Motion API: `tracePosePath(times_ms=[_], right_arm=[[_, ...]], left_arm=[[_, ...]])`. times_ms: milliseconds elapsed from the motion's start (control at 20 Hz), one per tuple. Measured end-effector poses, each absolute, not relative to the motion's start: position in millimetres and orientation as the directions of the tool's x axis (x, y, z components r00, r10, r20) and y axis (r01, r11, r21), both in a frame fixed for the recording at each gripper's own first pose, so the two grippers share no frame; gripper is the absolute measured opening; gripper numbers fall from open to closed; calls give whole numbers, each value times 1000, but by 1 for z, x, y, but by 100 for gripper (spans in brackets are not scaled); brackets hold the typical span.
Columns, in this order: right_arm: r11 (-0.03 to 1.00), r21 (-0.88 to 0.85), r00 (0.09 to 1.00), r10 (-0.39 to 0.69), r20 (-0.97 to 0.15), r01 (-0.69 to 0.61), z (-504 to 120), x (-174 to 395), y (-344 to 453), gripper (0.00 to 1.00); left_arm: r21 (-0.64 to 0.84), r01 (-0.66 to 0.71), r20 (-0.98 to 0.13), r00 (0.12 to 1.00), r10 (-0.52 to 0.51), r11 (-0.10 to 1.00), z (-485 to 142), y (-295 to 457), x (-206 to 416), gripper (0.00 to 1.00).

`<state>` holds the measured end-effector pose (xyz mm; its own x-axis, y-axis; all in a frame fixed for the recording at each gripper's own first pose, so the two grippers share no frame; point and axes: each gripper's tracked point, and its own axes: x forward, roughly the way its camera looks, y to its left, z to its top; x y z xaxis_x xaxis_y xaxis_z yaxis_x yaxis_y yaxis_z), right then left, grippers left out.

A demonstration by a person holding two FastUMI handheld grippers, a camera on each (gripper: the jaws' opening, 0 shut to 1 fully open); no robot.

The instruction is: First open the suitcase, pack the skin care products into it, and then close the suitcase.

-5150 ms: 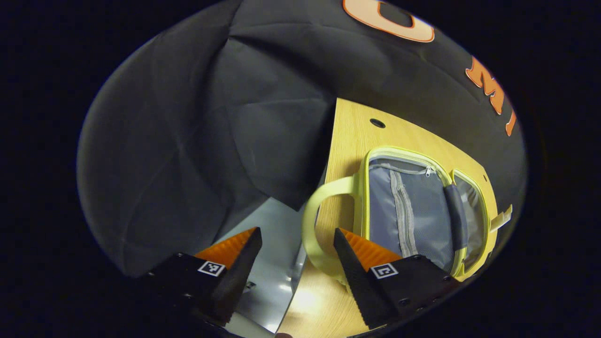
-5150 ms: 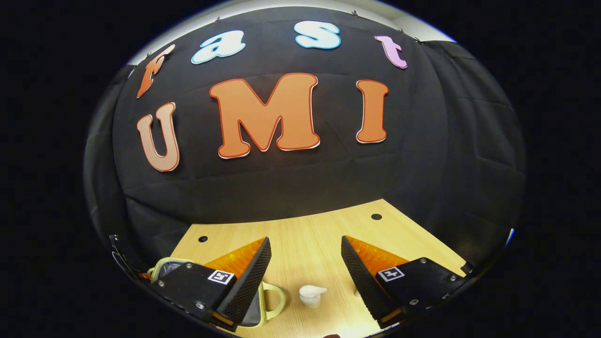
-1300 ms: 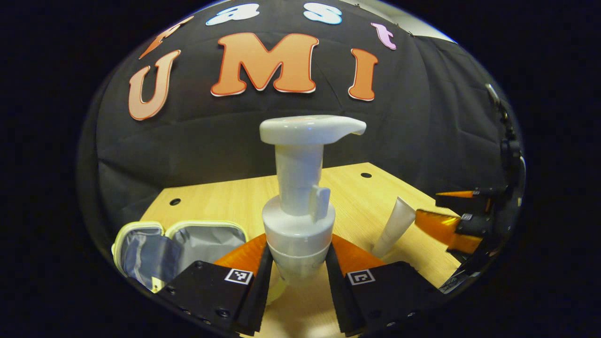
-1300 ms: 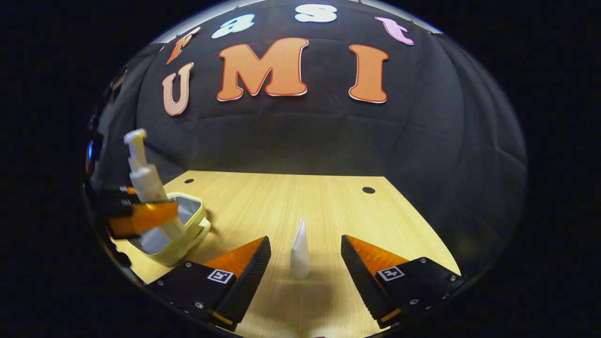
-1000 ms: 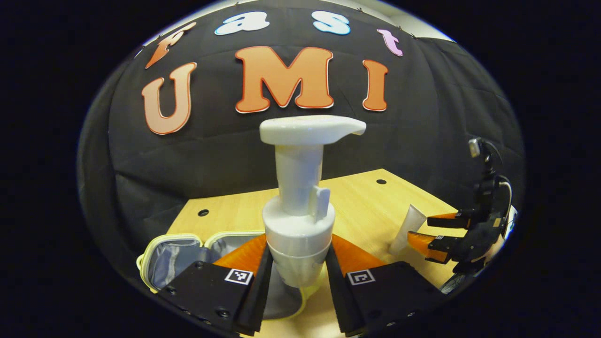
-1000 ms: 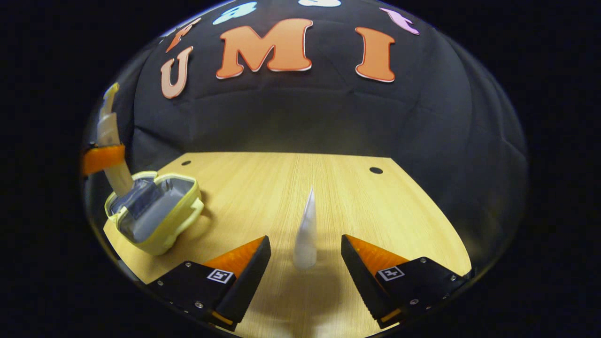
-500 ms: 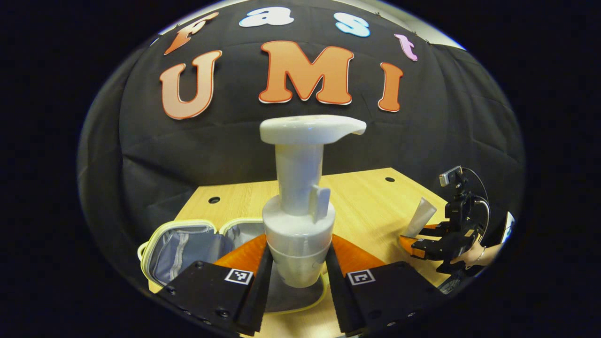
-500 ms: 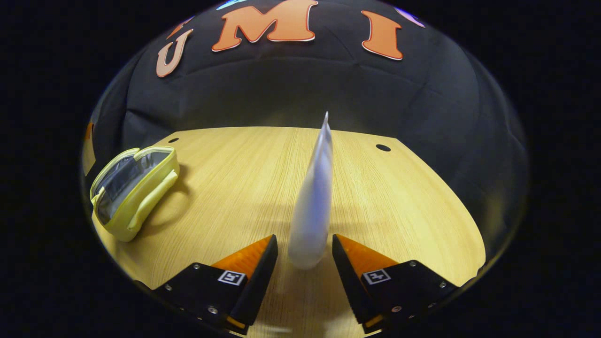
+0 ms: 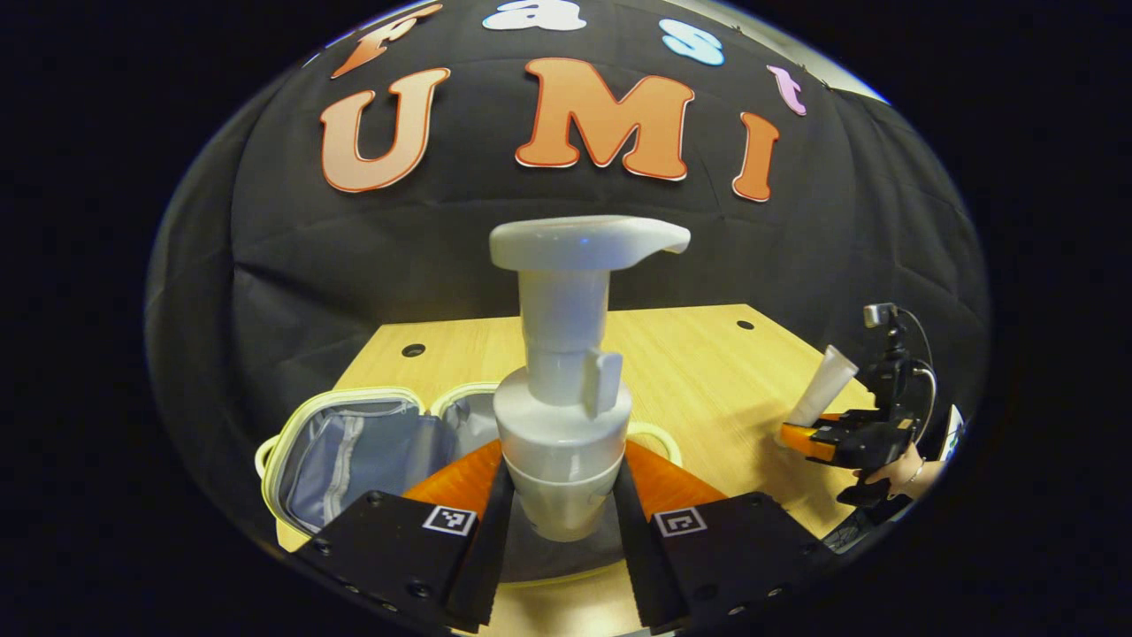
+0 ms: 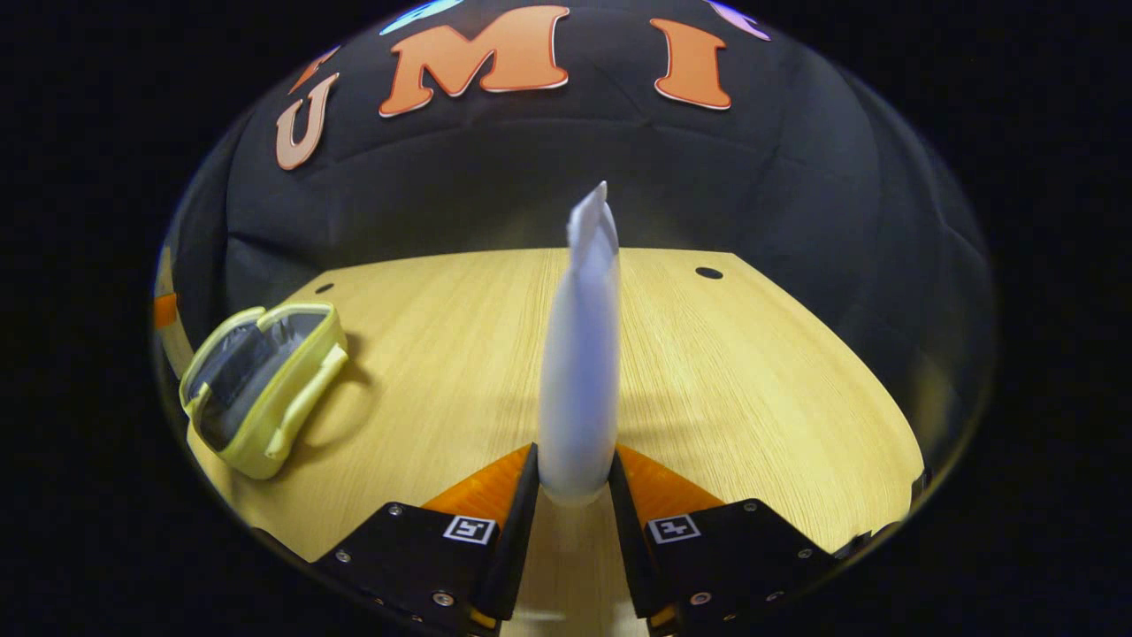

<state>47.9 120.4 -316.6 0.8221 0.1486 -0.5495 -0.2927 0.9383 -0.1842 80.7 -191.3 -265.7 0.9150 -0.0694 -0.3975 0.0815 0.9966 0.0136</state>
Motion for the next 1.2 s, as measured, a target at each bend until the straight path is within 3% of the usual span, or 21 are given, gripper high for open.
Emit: tracePosePath(times_ms=[250,450,600,950,1050,1100,1200], right_arm=[[929,-136,822,227,-523,-343,-268,24,147,48],[924,-90,817,279,-505,-371,-234,6,165,48],[925,-51,820,308,-482,-377,-213,-7,174,48],[912,-48,810,337,-479,-408,-205,-33,181,48],[915,-45,810,331,-484,-401,-208,-34,178,48],[916,-44,809,328,-487,-398,-209,-35,177,43],[922,-49,807,309,-504,-384,-215,-36,170,48]], left_arm=[[93,199,-509,852,-125,976,-258,-177,85,59],[72,278,-679,717,-157,958,-283,-167,80,59],[42,285,-758,633,-156,957,-299,-164,83,59],[-55,210,-929,347,-127,976,-381,-146,94,59],[-24,224,-948,305,-93,974,-397,-140,100,59],[-13,226,-953,291,-80,974,-405,-137,102,59],[-13,227,-958,276,-77,974,-416,-136,104,59]])
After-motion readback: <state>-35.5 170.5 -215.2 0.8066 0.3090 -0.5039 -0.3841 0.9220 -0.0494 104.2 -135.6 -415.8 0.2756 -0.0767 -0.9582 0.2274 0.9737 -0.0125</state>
